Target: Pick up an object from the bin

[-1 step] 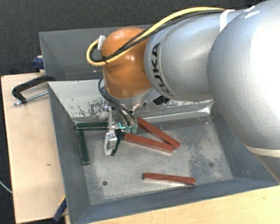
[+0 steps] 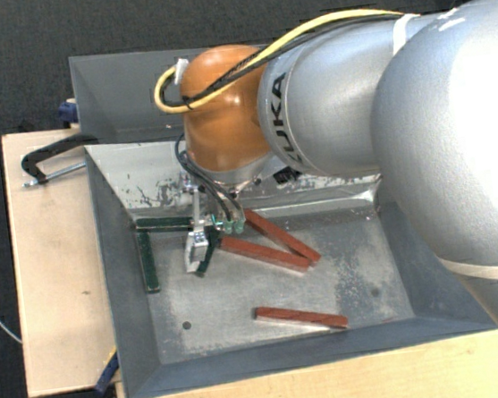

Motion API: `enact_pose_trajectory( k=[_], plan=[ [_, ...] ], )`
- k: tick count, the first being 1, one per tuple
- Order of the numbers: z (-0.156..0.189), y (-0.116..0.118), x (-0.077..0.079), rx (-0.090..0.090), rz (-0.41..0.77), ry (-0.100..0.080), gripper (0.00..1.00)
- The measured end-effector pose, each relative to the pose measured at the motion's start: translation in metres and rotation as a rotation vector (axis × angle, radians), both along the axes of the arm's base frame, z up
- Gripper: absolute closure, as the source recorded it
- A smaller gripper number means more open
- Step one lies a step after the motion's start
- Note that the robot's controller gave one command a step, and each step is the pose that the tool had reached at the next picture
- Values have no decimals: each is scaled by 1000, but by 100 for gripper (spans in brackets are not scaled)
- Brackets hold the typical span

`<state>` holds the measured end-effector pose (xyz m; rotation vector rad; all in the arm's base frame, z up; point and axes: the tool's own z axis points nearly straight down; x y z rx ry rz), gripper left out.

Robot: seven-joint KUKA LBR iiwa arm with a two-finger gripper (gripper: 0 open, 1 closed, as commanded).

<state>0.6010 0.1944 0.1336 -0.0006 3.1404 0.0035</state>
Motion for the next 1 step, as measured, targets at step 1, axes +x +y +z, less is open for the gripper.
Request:
enact_pose_trajectory(
  k=[1],
  plan=[
    [-39,-38,-14,0,80,-3,0]
  ],
)
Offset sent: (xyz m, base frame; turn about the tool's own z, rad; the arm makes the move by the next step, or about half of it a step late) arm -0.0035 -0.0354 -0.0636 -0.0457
